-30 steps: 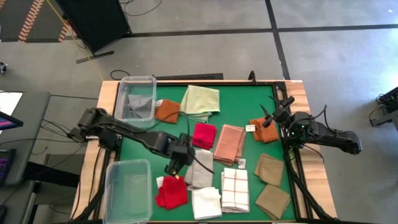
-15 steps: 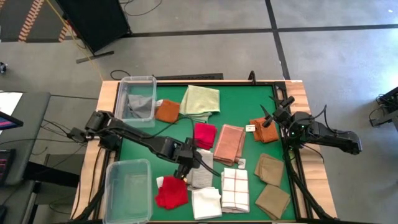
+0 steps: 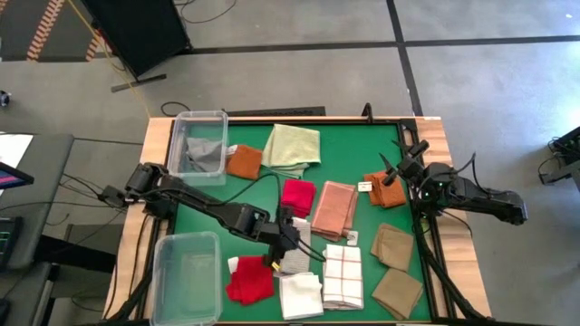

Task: Sort towels by color in basket
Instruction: Put the gray patterned towel into the top transparent bin

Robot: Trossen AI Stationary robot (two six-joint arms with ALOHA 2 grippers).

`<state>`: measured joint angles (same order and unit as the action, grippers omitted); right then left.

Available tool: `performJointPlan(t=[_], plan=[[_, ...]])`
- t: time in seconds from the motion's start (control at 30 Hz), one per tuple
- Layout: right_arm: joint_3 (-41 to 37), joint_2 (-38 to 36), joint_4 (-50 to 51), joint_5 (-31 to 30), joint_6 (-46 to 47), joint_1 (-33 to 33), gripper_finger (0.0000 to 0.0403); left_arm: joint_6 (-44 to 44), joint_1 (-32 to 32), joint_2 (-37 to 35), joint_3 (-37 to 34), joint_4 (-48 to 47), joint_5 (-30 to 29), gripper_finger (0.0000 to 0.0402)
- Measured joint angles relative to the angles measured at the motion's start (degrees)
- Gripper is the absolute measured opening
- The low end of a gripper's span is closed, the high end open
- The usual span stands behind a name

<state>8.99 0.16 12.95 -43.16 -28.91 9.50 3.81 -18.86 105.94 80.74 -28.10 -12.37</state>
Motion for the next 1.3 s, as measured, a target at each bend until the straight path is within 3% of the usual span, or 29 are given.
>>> performJointPlan(t=[0.47, 0.7, 0.9, 1.07, 1.3], plan=[[0.0, 0.2, 0.3, 0.1, 0.0, -0.1, 0.0286, 0.2, -0.3, 7.1, 0.1, 2.8, -0.4, 0.0251], [0.0, 0.2, 0.5, 0.1, 0.0, 0.0, 0.0286, -1.9, 1.0, 11.2, 0.1, 3.5, 5.9, 0.0288], [0.0, 0.2, 0.8, 0.0, 0.0, 0.0, 0.0286, -3.0, 2.5, 12.8, 0.3, 3.7, 7.6, 0.0288], [0.0, 0.2, 0.8, 0.0, 0.0, 0.0, 0.0286, -2.9, 3.0, 12.8, 0.3, 3.5, 8.9, 0.0229], [0.0, 0.2, 0.8, 0.0, 0.0, 0.0, 0.0286, 0.5, 3.1, 13.0, 0.2, 2.6, 10.6, 0.0060]])
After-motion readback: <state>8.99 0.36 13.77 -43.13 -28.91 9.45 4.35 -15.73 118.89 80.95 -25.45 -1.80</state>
